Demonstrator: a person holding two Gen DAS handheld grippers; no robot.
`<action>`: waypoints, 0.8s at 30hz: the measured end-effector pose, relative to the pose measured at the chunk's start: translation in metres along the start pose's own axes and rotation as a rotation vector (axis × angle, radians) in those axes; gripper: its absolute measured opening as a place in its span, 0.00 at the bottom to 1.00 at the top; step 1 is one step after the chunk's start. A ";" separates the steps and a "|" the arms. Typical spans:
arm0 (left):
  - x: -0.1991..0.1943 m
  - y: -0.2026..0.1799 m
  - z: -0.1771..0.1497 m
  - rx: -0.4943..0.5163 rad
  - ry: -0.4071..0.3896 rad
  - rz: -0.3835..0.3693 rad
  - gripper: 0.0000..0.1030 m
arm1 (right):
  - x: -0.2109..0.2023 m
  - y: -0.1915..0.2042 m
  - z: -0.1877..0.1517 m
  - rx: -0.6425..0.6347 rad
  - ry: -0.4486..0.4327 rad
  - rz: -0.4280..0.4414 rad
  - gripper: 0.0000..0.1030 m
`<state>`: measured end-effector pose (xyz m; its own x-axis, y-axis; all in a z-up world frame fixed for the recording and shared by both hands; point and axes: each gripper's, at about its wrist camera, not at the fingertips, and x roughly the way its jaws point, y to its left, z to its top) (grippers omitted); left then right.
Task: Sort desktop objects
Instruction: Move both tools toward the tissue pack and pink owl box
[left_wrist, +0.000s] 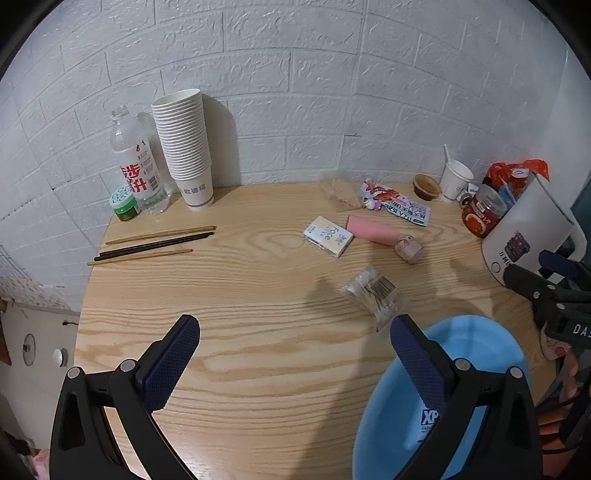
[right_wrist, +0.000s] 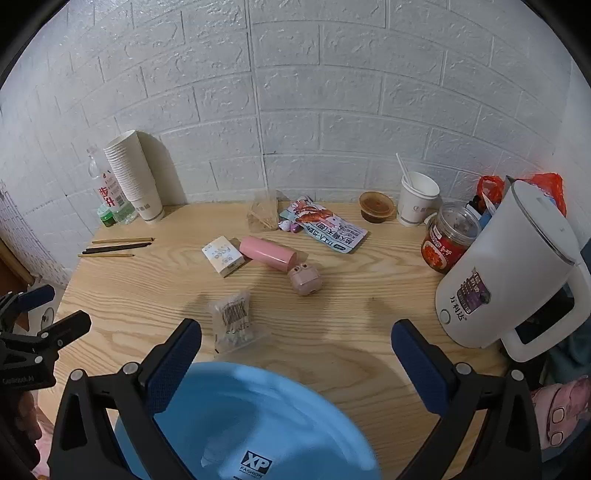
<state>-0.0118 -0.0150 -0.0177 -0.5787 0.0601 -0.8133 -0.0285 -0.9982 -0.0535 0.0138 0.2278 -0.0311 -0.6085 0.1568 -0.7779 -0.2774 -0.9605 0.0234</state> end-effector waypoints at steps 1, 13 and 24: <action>0.002 0.001 0.000 0.001 0.004 0.000 1.00 | 0.001 -0.001 0.000 0.000 0.002 -0.001 1.00; 0.024 0.011 0.012 0.060 0.019 0.015 1.00 | 0.019 -0.015 0.007 0.002 0.032 -0.014 1.00; 0.064 0.006 0.028 0.133 0.054 -0.052 1.00 | 0.049 -0.014 0.034 -0.108 0.051 -0.002 1.00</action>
<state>-0.0713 -0.0177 -0.0537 -0.5292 0.1086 -0.8415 -0.1675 -0.9856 -0.0219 -0.0377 0.2573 -0.0481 -0.5684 0.1490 -0.8092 -0.1952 -0.9798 -0.0433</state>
